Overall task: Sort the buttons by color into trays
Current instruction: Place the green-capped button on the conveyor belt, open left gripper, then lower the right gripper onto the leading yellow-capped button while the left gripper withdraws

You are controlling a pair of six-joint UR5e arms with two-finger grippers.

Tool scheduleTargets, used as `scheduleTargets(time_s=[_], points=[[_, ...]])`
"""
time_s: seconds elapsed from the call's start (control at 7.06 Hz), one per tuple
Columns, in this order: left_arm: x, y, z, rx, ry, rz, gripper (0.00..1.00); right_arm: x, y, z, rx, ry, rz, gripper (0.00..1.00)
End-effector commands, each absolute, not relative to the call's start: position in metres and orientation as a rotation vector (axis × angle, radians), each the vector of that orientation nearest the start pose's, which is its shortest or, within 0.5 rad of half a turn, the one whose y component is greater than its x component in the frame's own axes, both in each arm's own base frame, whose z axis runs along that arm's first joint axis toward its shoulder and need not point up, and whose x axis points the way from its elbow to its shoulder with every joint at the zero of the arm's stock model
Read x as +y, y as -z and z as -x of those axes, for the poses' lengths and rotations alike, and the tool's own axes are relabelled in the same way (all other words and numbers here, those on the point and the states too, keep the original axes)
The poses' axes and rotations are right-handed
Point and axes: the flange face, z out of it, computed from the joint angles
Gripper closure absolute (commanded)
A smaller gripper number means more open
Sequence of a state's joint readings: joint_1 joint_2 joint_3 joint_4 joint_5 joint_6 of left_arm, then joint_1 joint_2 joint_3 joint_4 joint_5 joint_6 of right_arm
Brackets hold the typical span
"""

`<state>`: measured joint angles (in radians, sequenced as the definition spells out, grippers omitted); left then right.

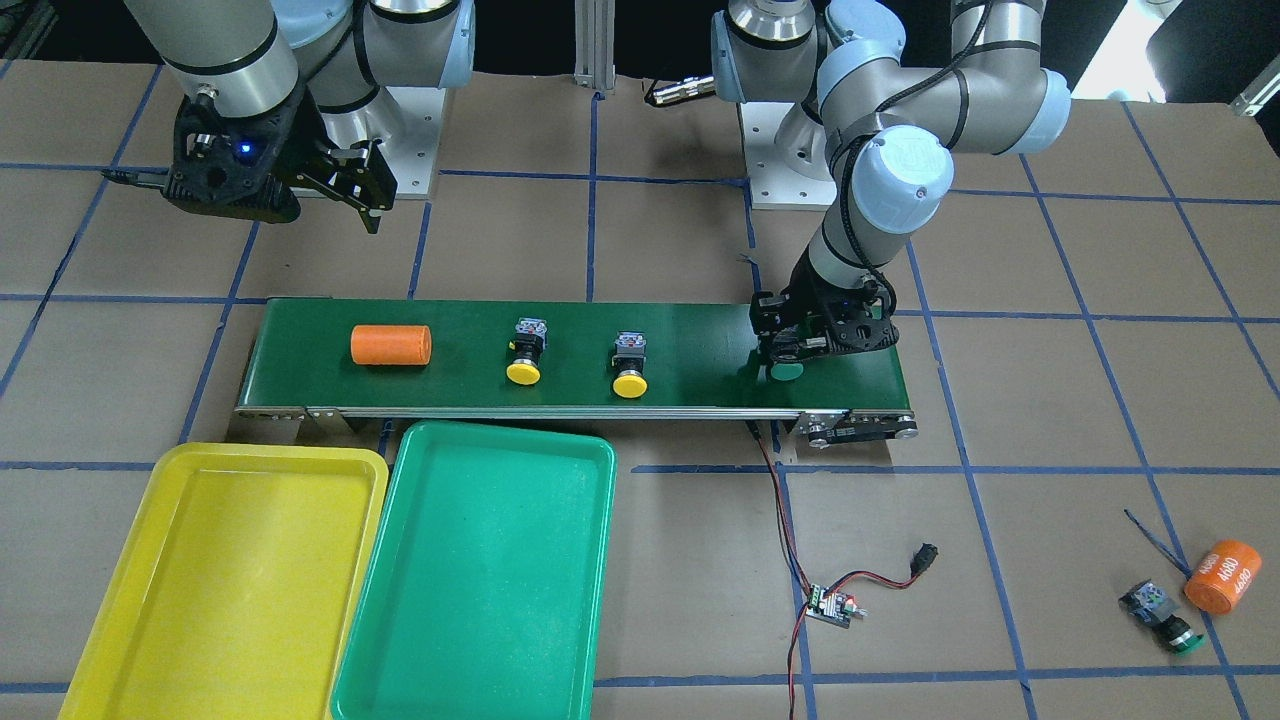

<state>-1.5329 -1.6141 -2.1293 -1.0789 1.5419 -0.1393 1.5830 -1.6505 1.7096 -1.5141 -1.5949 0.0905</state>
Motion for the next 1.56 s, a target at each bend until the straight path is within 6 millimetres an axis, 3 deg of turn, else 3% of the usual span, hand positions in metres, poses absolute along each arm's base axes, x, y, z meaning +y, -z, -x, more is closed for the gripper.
scheduleTargets(time_s=[0.0,0.14,0.28,0.43,0.57,0.99,1.13,1.28,1.42], points=[[-0.467,-0.301,0.099,3.118,-0.056,0.319,0.0,-0.443,-0.452,-0.136,3.163,-0.185,-0.122,0.0],[-0.491,-0.318,0.065,3.123,-0.067,0.322,0.0,-0.443,-0.452,-0.136,3.164,-0.185,-0.122,0.0],[-0.512,-0.312,0.017,3.141,-0.071,0.075,0.0,-0.443,-0.452,-0.136,3.164,-0.187,-0.126,0.0],[-0.537,-0.311,-0.05,3.14,-0.057,0.153,0.0,-0.443,-0.452,-0.136,3.164,-0.192,-0.136,0.0],[-0.578,-0.324,-0.114,3.123,0.015,0.199,0.0,-0.443,-0.452,-0.136,3.164,-0.192,-0.136,0.0],[-0.692,-0.26,-0.198,3.095,0.033,0.243,0.0,-0.449,-0.44,-0.138,3.15,-0.207,-0.149,0.0],[-0.72,-0.246,-0.229,3.097,0.062,0.133,0.0,-0.452,-0.44,-0.14,3.141,-0.157,-0.142,0.0],[-0.73,-0.226,-0.251,3.101,0.053,0.122,0.0,-0.461,-0.416,-0.142,3.14,-0.195,-0.133,0.0],[-0.732,-0.22,-0.256,3.095,0.044,0.127,0.0,-0.471,-0.382,-0.148,3.143,-0.228,-0.116,0.0]])
